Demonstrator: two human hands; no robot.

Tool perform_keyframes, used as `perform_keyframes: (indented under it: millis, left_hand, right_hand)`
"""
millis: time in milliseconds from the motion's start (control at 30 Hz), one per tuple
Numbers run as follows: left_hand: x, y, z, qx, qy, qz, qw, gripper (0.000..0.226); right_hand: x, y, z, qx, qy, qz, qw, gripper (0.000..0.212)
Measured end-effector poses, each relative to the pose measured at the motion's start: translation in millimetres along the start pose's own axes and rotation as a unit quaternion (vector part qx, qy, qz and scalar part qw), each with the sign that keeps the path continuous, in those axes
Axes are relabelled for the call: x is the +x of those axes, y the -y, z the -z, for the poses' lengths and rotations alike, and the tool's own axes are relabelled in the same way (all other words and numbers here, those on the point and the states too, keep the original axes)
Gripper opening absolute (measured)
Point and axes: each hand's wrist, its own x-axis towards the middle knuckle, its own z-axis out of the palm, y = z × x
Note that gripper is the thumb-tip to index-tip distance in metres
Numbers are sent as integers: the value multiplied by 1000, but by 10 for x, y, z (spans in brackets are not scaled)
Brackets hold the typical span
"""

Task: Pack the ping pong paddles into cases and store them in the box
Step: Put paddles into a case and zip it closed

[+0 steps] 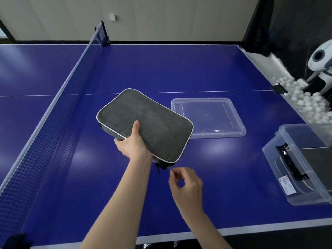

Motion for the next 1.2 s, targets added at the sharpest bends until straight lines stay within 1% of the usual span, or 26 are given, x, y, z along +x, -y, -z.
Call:
perform_keyframes:
  millis: [100, 200, 433, 533, 633, 733, 800, 900, 1000, 1033, 1100, 1167, 1200]
  left_hand:
    - [-44, 41, -13, 0, -29, -6, 1000, 56]
    - [-63, 64, -8, 4, -34, -12, 999, 50]
    - [-58, 71, 18, 10, -29, -10, 999, 54]
    - [-42, 64, 44, 7, -27, -11, 1000, 56]
    - [-24, 47, 70, 0, -27, -3, 1000, 59]
    - [32, 24, 123, -3, -14, 3, 1000, 57]
    - [104, -4, 186, 3, 13, 4, 1000, 55]
    - [231, -67, 308, 36, 79, 8, 996, 55]
    - [331, -139, 430, 76, 153, 21, 985, 59]
    - [353, -160, 469, 92, 178, 26, 979, 61]
    - [383, -187, 541, 133, 220, 34, 966, 67]
    - [392, -193, 600, 168, 262, 48, 949, 67]
    - [391, -189, 625, 180, 282, 56, 941, 66]
  right_hand:
    - [3, 43, -44, 7, -3, -15, 1000, 11]
    - [-9, 45, -66, 0, 3, -16, 1000, 13]
    - [-46, 32, -109, 5, 8, -16, 1000, 12]
    - [-47, -5, -103, 19, 20, -12, 1000, 7]
    - [-47, -53, -90, 47, 51, -41, 997, 7]
    - [-41, -114, -34, 69, 73, -73, 992, 16]
    - [-11, -180, 34, 89, 59, -100, 989, 22]
    - [113, -299, 140, 101, 3, -137, 985, 11]
    - [349, -397, 192, 114, -25, -180, 977, 12]
    - [444, -424, 192, 121, -21, -192, 974, 13]
    - [633, -453, 179, 137, 12, -218, 966, 18]
    - [801, -448, 139, 158, 64, -254, 952, 21]
    - [868, -435, 103, 181, 95, -277, 939, 24]
